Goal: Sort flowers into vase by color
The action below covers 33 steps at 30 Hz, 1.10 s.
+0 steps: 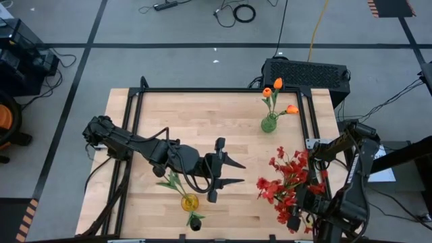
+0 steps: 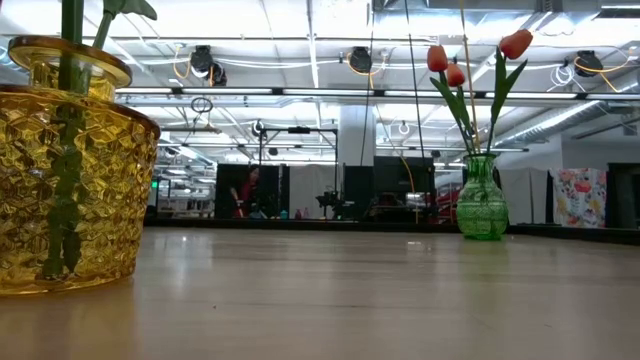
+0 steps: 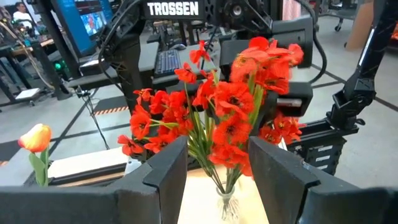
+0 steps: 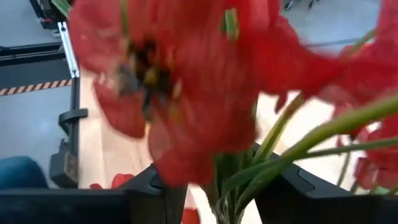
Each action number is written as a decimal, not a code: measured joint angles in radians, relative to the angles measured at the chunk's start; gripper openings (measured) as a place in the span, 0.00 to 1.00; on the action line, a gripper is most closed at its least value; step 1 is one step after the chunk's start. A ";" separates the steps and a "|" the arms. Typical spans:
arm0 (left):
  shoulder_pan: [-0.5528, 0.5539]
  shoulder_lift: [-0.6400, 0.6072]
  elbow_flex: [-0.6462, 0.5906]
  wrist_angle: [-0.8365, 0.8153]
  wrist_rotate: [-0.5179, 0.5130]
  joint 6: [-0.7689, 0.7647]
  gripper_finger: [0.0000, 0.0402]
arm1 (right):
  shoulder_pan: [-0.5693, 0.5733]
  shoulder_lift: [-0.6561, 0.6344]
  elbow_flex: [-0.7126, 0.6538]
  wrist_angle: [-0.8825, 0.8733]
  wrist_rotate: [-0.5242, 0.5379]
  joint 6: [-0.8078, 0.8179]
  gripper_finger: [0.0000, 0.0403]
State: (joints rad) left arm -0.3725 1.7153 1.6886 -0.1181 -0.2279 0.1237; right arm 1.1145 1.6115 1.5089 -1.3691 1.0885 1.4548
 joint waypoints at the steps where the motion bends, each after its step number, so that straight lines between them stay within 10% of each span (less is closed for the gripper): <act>1: 0.000 0.000 0.000 0.000 0.000 0.008 0.44 | 0.000 0.000 0.009 -0.001 -0.015 0.000 0.37; 33: 0.003 0.000 0.000 -0.026 0.001 0.014 0.44 | 0.000 0.000 0.322 -0.202 -0.266 -0.046 0.47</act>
State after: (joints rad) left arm -0.3695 1.7153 1.6886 -0.1436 -0.2272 0.1375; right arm 1.1141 1.6119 1.8304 -1.5707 0.8222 1.4090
